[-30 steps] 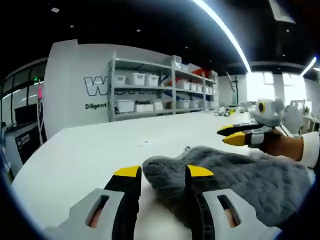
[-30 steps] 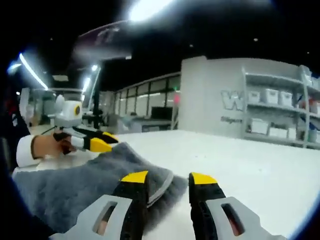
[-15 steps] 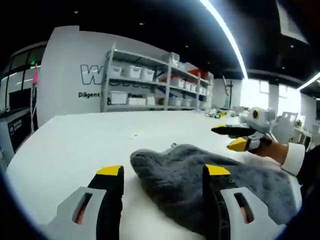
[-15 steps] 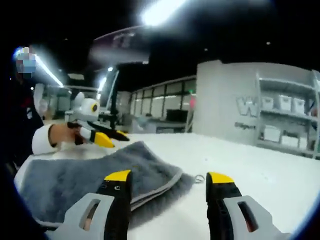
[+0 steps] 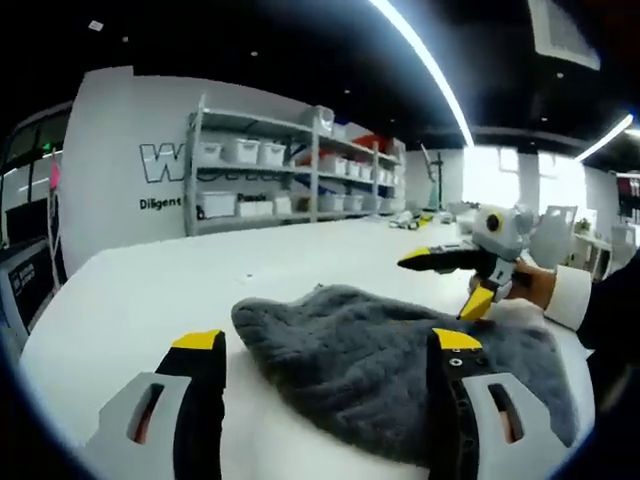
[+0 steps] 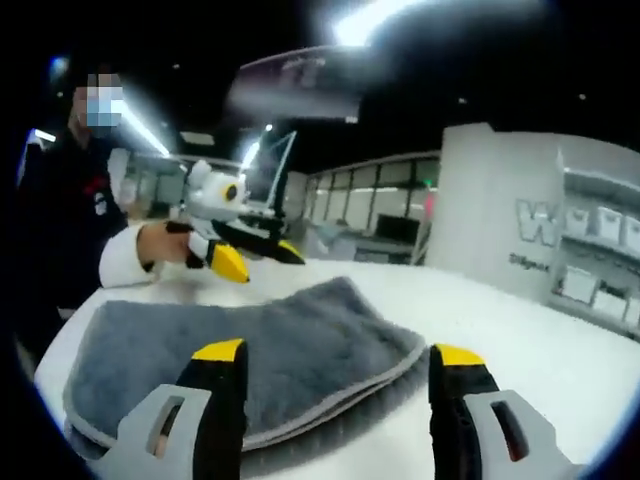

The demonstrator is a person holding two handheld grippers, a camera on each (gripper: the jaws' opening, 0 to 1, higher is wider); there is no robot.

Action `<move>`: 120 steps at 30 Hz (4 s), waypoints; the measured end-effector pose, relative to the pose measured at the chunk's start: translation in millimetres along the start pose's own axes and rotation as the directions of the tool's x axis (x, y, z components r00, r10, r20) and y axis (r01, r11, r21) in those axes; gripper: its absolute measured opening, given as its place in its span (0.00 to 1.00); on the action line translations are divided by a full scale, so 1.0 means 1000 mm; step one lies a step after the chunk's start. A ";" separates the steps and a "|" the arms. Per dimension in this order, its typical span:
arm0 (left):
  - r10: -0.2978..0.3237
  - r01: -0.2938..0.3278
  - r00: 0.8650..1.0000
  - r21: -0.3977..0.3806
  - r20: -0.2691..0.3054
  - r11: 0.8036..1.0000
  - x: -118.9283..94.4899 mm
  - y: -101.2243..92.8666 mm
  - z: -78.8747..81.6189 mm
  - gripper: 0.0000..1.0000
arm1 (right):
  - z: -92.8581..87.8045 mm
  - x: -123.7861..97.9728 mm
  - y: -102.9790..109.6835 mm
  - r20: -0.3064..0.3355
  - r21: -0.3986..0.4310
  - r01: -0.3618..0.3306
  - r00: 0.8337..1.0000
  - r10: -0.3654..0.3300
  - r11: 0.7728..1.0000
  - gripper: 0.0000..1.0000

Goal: Open the folded towel by lifting each exposed corner and separating the folded layers until the towel lies flat within the target outline without major curled edges

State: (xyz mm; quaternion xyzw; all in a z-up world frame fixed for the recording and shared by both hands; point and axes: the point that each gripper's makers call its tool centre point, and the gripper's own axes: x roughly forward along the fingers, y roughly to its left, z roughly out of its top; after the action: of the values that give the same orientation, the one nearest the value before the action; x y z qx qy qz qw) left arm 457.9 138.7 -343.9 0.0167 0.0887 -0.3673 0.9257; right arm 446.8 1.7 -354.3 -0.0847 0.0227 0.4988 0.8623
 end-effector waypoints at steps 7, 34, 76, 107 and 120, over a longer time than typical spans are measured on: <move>-0.014 0.014 1.000 -0.012 0.007 1.000 -0.008 -0.012 -0.004 0.96 | 0.001 -0.013 0.006 0.016 0.048 -0.033 0.999 0.033 0.998 0.85; -0.064 0.066 0.996 0.031 -0.058 0.997 -0.064 -0.071 -0.019 1.00 | 0.009 -0.056 0.066 -0.019 -0.030 -0.116 0.993 0.115 0.993 0.99; -0.130 0.160 0.975 0.162 -0.180 0.974 -0.092 -0.152 -0.068 0.72 | -0.043 -0.107 0.130 -0.268 -0.131 -0.275 0.935 0.234 0.952 0.39; -0.062 0.120 0.977 0.286 -0.205 0.951 -0.121 -0.105 -0.077 0.30 | -0.045 -0.090 0.174 -0.307 0.014 -0.381 0.878 0.367 0.924 0.01; -0.080 0.128 0.984 0.314 -0.161 0.941 -0.119 -0.111 -0.071 0.11 | -0.035 -0.096 0.153 -0.270 -0.058 -0.324 0.916 0.297 0.944 0.17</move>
State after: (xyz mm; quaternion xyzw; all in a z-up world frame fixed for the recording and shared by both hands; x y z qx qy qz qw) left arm 286.2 145.3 -388.7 0.1903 0.0957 -0.4232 0.8807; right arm 268.3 -11.5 -396.0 -0.1878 0.1222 0.6146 0.7564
